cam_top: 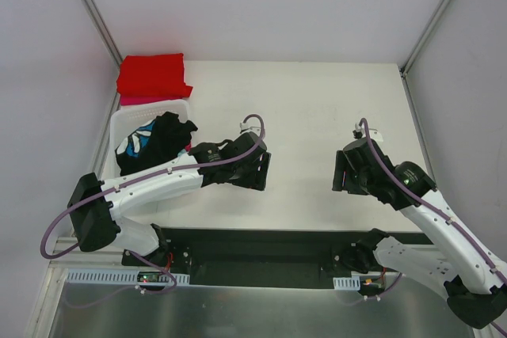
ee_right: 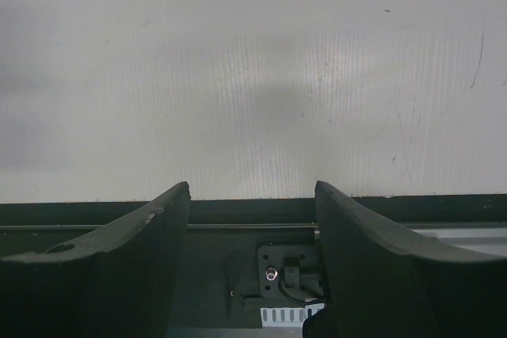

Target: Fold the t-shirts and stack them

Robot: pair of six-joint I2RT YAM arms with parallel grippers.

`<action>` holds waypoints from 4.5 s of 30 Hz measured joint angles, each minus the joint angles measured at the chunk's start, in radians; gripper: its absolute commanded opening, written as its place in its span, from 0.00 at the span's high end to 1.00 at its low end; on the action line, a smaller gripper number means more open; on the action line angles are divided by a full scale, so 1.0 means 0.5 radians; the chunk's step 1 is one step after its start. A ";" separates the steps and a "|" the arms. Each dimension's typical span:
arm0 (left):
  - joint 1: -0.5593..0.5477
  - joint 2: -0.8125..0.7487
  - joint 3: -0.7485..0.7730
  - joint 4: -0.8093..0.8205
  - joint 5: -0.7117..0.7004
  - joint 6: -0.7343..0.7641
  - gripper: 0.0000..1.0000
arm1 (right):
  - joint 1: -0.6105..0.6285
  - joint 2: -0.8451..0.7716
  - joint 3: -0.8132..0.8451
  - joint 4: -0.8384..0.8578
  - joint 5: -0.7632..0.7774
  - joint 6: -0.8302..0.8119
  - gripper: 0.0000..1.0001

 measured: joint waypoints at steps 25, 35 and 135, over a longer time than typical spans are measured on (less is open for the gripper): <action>2.102 -0.298 0.092 -0.105 0.066 0.144 0.30 | 0.000 -0.071 -0.001 -0.062 0.006 -0.002 0.31; 2.902 -0.130 -0.113 -0.154 0.362 0.185 0.31 | 0.000 -0.088 -0.012 -0.062 0.005 -0.011 0.31; 0.743 0.668 1.135 -0.027 0.094 0.423 0.31 | -0.026 0.009 -0.037 0.127 -0.418 -0.257 0.30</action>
